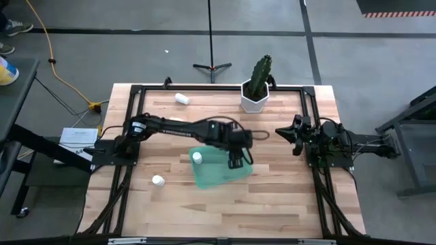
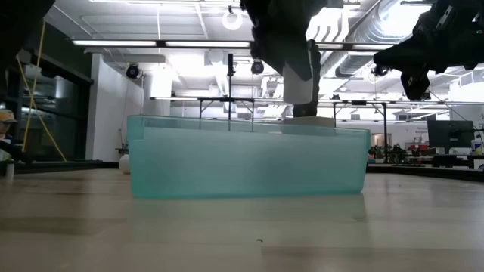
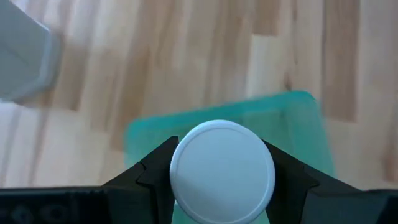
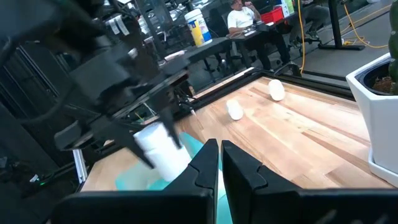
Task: Pick and place pill bottles into a basket
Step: Put the white pill bottle into the green bin
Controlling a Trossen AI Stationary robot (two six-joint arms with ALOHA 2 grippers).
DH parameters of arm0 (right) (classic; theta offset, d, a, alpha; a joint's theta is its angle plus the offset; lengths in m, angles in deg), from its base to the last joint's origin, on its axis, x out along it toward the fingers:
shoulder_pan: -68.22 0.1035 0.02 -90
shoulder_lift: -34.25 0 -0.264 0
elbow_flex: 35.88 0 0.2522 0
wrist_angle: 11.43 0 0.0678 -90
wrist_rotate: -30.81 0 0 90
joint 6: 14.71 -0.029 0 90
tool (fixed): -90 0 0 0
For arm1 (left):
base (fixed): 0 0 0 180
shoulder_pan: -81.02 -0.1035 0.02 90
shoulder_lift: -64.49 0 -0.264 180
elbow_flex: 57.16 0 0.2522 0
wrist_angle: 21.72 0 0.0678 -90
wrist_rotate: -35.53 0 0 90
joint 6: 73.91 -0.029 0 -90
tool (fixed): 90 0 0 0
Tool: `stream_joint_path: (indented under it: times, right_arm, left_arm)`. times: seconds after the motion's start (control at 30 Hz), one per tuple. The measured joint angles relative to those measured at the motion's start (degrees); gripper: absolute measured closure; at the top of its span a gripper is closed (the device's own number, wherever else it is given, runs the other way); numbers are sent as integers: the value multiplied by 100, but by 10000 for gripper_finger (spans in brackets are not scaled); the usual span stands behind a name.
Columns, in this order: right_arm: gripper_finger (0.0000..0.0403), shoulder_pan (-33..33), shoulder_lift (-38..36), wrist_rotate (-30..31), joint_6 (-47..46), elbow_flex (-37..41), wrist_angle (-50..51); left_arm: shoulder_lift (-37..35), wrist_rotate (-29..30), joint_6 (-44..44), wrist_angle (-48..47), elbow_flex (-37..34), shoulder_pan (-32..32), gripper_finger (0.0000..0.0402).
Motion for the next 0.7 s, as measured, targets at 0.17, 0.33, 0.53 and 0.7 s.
stream_joint_path:
  times: [0.17,0.33,0.53,0.7]
  right_arm:
    - [391,-1,0,-1,0,0,0]
    - [391,-1,0,-2,2,0,2]
    - [391,-2,0,-2,2,0,7]
    - [391,-1,0,-2,0,0,7]
  left_arm:
    - [0,-23,399,-542,0,220,189]
    - [0,83,675,-746,0,291,189]
    - [0,223,800,-1026,0,292,189]
    - [-82,217,903,-1467,-15,296,189]
